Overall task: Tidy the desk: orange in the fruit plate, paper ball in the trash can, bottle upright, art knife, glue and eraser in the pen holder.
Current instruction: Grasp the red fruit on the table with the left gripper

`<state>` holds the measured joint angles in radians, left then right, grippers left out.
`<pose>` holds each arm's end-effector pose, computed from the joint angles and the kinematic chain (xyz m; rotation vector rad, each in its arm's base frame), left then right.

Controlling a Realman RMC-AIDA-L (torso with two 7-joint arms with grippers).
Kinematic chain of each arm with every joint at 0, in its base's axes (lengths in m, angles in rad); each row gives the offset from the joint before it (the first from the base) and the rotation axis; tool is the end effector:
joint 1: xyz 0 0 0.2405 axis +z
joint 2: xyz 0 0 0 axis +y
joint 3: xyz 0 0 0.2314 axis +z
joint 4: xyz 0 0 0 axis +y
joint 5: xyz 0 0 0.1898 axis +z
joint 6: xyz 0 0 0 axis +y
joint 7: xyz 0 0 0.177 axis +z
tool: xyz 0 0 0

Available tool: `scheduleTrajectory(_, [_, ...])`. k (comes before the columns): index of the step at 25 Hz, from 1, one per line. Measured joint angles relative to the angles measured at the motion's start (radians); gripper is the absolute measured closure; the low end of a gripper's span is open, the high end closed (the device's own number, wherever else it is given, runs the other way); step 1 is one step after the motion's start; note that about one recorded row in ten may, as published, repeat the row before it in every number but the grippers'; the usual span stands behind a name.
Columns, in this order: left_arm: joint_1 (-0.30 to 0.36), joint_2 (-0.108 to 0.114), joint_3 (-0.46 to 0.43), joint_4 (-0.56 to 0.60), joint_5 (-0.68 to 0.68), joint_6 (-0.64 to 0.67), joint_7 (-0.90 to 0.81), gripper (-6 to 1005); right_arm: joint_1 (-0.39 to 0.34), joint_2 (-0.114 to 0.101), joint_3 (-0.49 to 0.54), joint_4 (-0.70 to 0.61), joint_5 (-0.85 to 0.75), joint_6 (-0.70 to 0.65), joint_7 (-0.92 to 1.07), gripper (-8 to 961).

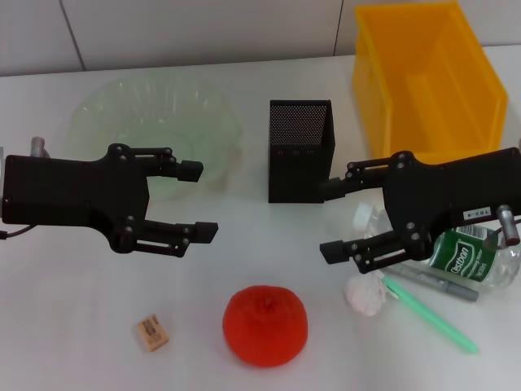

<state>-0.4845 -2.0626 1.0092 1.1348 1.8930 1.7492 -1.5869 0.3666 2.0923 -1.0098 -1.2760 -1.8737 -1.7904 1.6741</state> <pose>-0.1516 0.2943 0.0092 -3.0074 -0.1786 -0.5533 0.1591 0.2727 0.0176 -2.9781 0.2877 0.5663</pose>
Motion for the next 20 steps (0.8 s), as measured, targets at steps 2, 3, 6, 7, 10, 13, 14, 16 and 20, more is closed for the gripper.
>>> scheduleTrajectory(2, [-0.001, 0.0, 0.0, 0.001, 0.0, 0.001, 0.003, 185, -0.001, 0.0, -0.01, 0.003, 0.0, 0.001, -0.007, 151])
scheduleTrajectory(3, [-0.001, 0.0, 0.0, 0.001, 0.0, 0.001, 0.003, 185, -0.002, 0.0, -0.015, 0.003, 0.001, 0.004, -0.011, 151])
scheduleTrajectory(6, [-0.001, 0.0, 0.0, 0.007, -0.001, 0.005, 0.003, 185, -0.004, 0.0, -0.019, 0.003, 0.001, 0.008, -0.02, 151])
scheduleTrajectory(7, [-0.001, 0.0, 0.0, 0.007, -0.001, 0.005, 0.003, 185, -0.005, 0.0, -0.017, 0.003, 0.001, 0.009, -0.023, 151])
scheduleTrajectory(10, [0.001, -0.001, -0.002, 0.01, -0.004, 0.008, 0.003, 185, -0.005, 0.0, -0.011, 0.003, 0.002, 0.01, -0.033, 151])
scheduleTrajectory(13, [0.005, -0.001, -0.007, 0.013, -0.006, 0.022, 0.004, 185, -0.006, 0.0, -0.012, 0.003, 0.009, 0.011, -0.038, 151])
scheduleTrajectory(14, [0.005, -0.001, -0.007, 0.013, -0.006, 0.022, 0.004, 185, -0.006, 0.0, -0.013, 0.003, 0.013, 0.011, -0.038, 151])
scheduleTrajectory(16, [0.007, -0.001, -0.004, 0.013, -0.007, 0.023, 0.004, 185, -0.007, 0.0, -0.013, 0.003, 0.02, 0.012, -0.042, 151])
scheduleTrajectory(20, [0.008, -0.001, -0.005, 0.013, -0.007, 0.024, 0.004, 185, -0.011, 0.0, 0.002, 0.009, 0.03, 0.015, -0.048, 151])
